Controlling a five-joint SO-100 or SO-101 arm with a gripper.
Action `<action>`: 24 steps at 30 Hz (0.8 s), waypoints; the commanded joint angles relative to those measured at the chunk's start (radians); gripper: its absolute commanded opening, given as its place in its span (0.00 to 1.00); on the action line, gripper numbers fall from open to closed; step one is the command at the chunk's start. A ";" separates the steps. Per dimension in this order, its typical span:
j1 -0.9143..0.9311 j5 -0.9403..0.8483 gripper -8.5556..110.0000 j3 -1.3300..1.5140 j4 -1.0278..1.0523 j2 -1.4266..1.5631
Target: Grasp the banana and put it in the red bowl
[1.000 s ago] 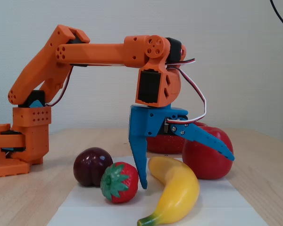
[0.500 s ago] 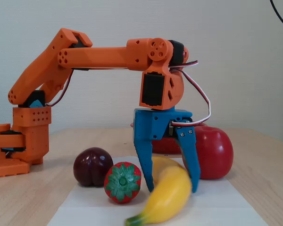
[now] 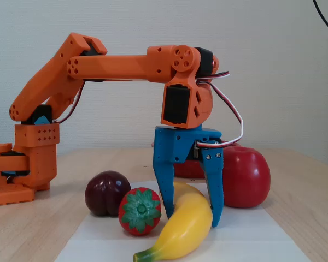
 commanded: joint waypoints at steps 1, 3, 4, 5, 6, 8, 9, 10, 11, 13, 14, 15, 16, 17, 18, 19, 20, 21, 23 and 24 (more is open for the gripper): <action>0.002 -0.037 0.08 -0.080 -0.005 0.153; 0.006 -0.046 0.08 -0.048 -0.012 0.192; 0.008 -0.054 0.08 -0.034 -0.017 0.210; 0.011 -0.061 0.08 -0.018 -0.021 0.230; 0.012 -0.066 0.08 -0.006 -0.025 0.249; 0.017 -0.081 0.08 0.026 -0.040 0.290; 0.020 -0.083 0.08 0.041 -0.043 0.310; 0.023 -0.087 0.08 0.060 -0.051 0.331; 0.026 -0.091 0.08 0.078 -0.057 0.354; 0.032 -0.097 0.08 0.112 -0.066 0.399; 0.035 -0.098 0.08 0.137 -0.077 0.423; 0.037 -0.100 0.08 0.156 -0.083 0.449; 0.040 -0.098 0.08 0.173 -0.086 0.474; 0.043 -0.098 0.08 0.193 -0.089 0.499; 0.044 -0.097 0.08 0.210 -0.091 0.522; 0.046 -0.097 0.08 0.225 -0.091 0.546; 0.048 -0.095 0.08 0.245 -0.092 0.571; 0.049 -0.092 0.08 0.265 -0.094 0.597; 0.055 -0.089 0.08 0.314 -0.101 0.653; 0.060 -0.091 0.08 0.341 -0.106 0.684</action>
